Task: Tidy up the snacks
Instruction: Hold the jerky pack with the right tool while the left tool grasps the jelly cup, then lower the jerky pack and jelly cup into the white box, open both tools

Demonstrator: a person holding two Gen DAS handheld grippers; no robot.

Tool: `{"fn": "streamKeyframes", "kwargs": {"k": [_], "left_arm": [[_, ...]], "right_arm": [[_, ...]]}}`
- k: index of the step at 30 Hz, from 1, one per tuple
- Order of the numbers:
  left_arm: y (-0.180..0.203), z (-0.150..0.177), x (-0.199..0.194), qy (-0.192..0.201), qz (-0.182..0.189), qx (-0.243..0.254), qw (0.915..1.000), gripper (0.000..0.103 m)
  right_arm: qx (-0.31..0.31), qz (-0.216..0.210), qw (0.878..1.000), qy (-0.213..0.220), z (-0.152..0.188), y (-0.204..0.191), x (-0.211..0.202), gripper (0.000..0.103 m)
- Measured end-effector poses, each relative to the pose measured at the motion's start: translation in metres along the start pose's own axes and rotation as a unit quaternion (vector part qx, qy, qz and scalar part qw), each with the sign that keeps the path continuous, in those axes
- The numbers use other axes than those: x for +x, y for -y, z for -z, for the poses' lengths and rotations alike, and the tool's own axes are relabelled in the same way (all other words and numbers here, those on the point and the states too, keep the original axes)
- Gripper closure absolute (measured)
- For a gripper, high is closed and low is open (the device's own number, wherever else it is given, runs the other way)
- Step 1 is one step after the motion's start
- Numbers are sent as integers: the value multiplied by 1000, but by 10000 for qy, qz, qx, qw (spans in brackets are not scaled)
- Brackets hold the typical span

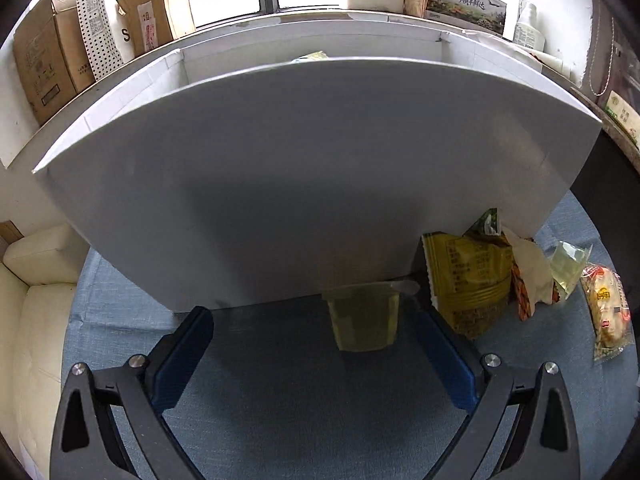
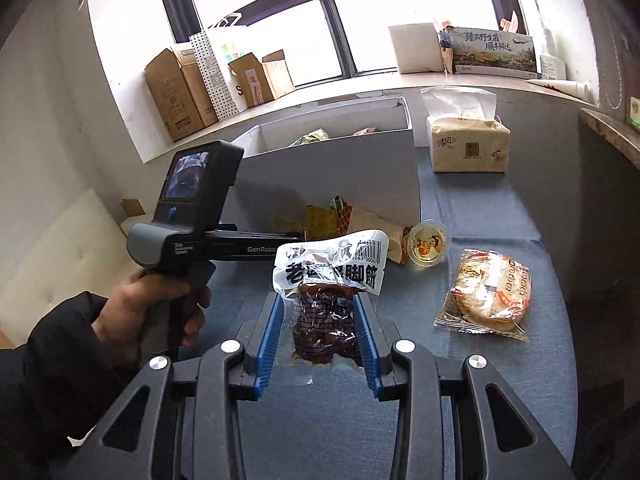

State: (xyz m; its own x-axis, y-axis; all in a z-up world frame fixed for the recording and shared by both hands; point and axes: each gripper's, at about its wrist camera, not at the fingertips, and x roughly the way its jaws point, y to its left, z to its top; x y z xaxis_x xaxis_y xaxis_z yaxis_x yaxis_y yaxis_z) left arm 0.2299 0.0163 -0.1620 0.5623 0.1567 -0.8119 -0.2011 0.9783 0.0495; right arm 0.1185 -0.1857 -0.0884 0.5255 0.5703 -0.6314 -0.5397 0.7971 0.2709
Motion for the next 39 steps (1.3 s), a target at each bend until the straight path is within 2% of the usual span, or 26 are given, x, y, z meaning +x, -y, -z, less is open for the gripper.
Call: {"fn": "streamKeyframes", "kwargs": {"k": [1, 3, 4, 7, 13, 21, 25, 27, 32, 35, 39], "left_arm": [[0, -1, 2, -35, -8, -38, 10000, 30], [-3, -3, 6, -149, 218, -132, 9996, 54], [-2, -3, 5, -138, 217, -94, 9996, 60], [-4, -2, -1, -127, 299, -43, 9995, 66], [-23, 11, -34, 81, 675, -192, 9975, 66], [-55, 42, -122, 697, 1188, -262, 9901, 66], [-62, 49, -162, 916, 1158, -337, 9885, 66], [-69, 45, -176, 994, 1240, -406, 9864, 66], [-78, 36, -199, 1244, 1163, -339, 9848, 66], [-78, 18, -203, 1373, 1146, -256, 9835, 66], [-73, -16, -204, 1533, 1124, -110, 9817, 66]], "right_arm": [[5, 0, 10000, 7, 0, 0, 0, 64], [22, 1, 10000, 13, 0, 1, 0, 64], [34, 10, 10000, 20, 0, 1, -1, 64], [47, 6, 10000, 14, 0, 1, 0, 64], [-4, -23, 10000, 19, -1, -3, 1, 64], [-86, -122, 9998, 119, -9, -11, -3, 64], [-167, -197, 9995, 195, -19, -18, -4, 64], [-189, -230, 9993, 226, -25, -21, -3, 64], [-269, -353, 9985, 327, -42, -31, -2, 64], [-247, -544, 9974, 392, -56, -34, 1, 64], [-365, -505, 9967, 518, -83, -38, 8, 64]]}}
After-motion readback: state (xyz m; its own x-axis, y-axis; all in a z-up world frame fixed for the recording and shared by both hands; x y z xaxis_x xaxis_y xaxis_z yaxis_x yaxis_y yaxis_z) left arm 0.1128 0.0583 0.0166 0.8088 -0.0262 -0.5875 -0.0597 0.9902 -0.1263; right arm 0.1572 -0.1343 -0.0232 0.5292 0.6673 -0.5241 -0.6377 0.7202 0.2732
